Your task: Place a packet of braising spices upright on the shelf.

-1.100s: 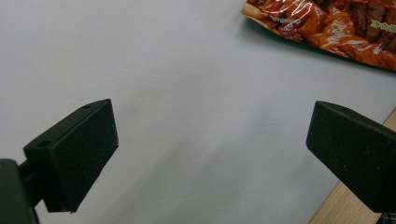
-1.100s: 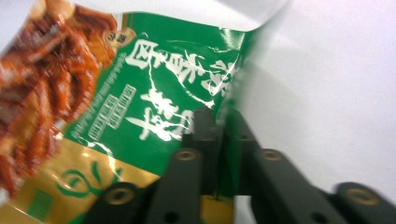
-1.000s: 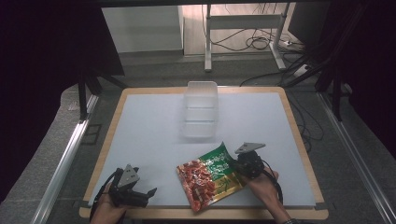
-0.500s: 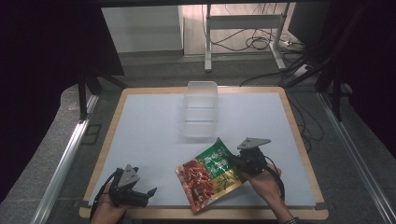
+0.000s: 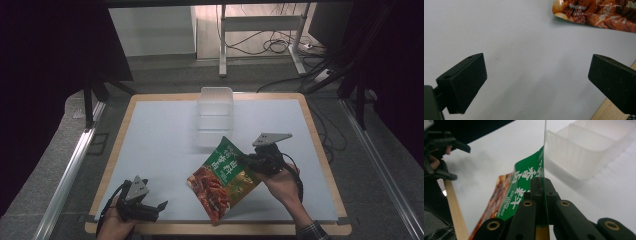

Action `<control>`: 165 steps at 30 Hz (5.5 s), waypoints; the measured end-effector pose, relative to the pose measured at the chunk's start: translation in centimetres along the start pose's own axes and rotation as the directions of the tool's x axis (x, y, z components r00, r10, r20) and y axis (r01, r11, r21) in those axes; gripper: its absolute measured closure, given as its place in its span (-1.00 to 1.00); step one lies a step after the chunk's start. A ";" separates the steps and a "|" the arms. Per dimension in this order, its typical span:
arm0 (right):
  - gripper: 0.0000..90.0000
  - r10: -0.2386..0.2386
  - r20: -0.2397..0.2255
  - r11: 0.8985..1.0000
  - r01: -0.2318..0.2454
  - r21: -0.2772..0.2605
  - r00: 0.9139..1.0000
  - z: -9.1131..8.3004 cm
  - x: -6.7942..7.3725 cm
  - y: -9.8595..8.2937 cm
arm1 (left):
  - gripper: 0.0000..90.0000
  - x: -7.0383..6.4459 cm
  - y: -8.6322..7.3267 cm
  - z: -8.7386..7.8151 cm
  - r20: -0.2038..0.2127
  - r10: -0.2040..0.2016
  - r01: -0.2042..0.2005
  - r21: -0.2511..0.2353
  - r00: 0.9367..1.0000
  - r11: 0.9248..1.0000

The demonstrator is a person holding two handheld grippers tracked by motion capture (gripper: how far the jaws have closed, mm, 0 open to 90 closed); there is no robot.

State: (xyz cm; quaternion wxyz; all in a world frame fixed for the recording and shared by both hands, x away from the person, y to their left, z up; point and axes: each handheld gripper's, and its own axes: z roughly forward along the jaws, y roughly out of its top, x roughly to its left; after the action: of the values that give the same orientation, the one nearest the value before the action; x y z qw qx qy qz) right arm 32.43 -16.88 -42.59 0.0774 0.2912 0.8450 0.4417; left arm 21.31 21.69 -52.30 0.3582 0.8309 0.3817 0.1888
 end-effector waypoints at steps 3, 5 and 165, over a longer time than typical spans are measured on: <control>0.98 -0.023 -0.014 1.000 0.023 -0.018 1.000 -0.5 0.4 1.4 | -0.96 0.0 0.0 0.0 -0.001 0.001 -0.001 0.000 1.000 1.000; 0.98 -0.031 -0.022 0.999 0.030 -0.025 0.999 -0.6 0.6 2.0 | -0.96 0.0 0.0 0.0 0.000 0.000 0.000 0.000 1.000 1.000; 0.48 -0.095 0.069 0.990 0.101 -0.096 0.993 11.6 -13.0 18.3 | -0.95 -0.1 0.0 0.1 0.005 0.012 -0.012 0.018 1.000 1.000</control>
State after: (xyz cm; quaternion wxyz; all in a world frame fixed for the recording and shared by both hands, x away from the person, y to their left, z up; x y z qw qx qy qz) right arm 55.30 -7.99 -36.68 0.1405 0.2593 0.8325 0.4691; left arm 21.37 21.56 -52.37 0.3507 0.8367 0.3775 0.1854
